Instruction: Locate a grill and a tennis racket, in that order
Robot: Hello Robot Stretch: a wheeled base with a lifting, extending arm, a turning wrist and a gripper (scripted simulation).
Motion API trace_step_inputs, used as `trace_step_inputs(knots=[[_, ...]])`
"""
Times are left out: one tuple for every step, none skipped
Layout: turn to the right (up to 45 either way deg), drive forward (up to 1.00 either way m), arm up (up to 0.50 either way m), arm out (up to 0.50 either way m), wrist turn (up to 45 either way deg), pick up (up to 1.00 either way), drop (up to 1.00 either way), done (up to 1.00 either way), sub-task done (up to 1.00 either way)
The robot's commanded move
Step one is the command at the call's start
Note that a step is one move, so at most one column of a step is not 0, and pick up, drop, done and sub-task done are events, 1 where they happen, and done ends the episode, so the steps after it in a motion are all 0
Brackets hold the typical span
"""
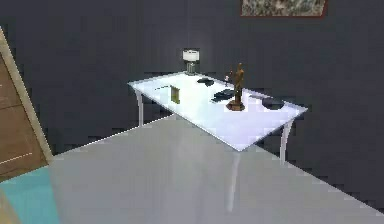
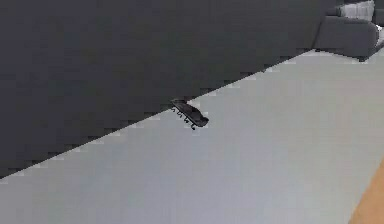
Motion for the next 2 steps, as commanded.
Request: trace_step_inputs(knots=[[0.0,0.45,0.0,0.0,0.0,0.0,0.0,0.0,0.0],[-30.0,0.0,0.0,0.0,0.0,0.0,0.0,0.0,0.0]])
